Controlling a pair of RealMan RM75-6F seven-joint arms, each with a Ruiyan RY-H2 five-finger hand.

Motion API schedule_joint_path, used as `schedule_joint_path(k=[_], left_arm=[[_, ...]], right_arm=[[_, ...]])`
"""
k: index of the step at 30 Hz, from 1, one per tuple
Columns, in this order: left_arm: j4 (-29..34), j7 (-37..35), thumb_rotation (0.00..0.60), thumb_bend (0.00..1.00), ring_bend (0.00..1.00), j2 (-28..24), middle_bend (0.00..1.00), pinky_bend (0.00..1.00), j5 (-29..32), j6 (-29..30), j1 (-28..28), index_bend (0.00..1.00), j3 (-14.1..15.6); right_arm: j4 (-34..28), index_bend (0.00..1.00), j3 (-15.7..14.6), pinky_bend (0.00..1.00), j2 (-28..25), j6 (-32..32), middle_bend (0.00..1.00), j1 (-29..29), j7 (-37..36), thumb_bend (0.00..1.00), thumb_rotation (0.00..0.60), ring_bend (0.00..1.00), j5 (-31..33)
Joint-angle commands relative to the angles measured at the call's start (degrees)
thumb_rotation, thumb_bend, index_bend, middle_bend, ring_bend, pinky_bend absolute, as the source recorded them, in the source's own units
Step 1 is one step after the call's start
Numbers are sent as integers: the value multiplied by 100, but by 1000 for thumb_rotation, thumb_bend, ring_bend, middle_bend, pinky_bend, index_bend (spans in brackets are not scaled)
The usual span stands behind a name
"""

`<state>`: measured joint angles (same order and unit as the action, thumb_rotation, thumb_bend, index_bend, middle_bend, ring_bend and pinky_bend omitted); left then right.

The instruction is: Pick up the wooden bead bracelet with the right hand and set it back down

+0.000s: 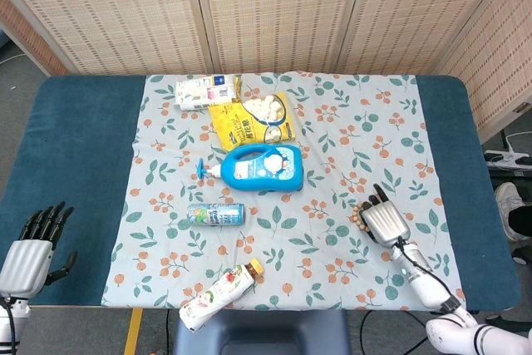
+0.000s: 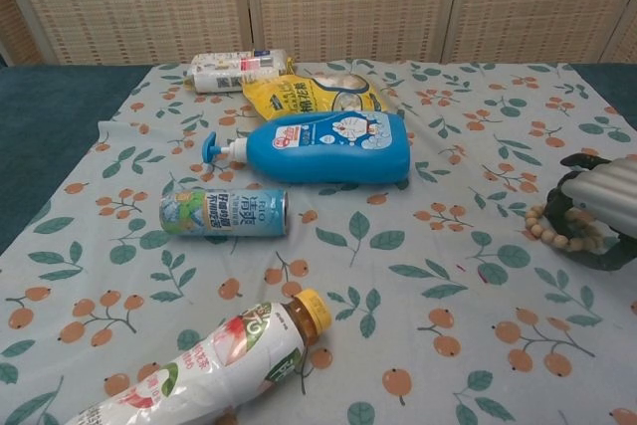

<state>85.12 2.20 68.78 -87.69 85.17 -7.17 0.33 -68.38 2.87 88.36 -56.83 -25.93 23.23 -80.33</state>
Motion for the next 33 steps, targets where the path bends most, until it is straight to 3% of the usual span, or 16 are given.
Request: schedule_joint_path(k=[1, 6, 10, 13, 19, 24, 27, 31, 33], left_arm=[[9, 23, 600, 415, 0, -2, 0, 98, 6, -18, 4, 0, -3], [37, 63, 600, 416, 0, -7, 0, 98, -2, -12, 20, 0, -13], [40, 99, 600, 416, 0, 6, 0, 98, 18, -59, 16, 0, -21], [43, 120, 600, 415, 0, 16, 0, 98, 16, -64, 19, 0, -28], [48, 143, 600, 415, 0, 21, 0, 98, 33, -91, 28, 0, -36], [54, 150, 600, 415, 0, 25, 0, 99, 40, -135, 18, 0, -41], [56, 168, 600, 414, 0, 30, 0, 99, 45, -151, 14, 0, -44], [61, 176, 600, 415, 0, 30, 0, 99, 61, -189, 13, 0, -40], [65, 176, 600, 415, 0, 23, 0, 101, 63, -191, 18, 0, -40]], right_arm=[[-51, 745, 36, 0, -18, -47, 539, -3, -110, 428, 600, 285, 25], [-611, 748, 232, 0, -207, 94, 541, 21, -1293, 444, 600, 294, 274], [-1999, 748, 647, 20, -977, 1397, 541, -119, -3667, 452, 600, 294, 1073], [-2622, 747, 1172, 31, -1459, 2260, 541, -170, -5639, 466, 600, 294, 1303], [-3039, 726, 2072, 32, -1813, 3394, 541, 20, -8883, 490, 600, 285, 816], [-3249, 677, 2423, 37, -1708, 3582, 541, 408, -11290, 494, 600, 257, -151], [-3144, 613, 2099, 65, -1604, 3084, 540, 499, -12612, 494, 600, 249, -1119], [-2037, 529, 809, 90, -1386, 1306, 519, 114, -15084, 494, 600, 249, -2991], [-1343, 490, 336, 90, -1211, 607, 506, -151, -15771, 494, 598, 245, -3491]])
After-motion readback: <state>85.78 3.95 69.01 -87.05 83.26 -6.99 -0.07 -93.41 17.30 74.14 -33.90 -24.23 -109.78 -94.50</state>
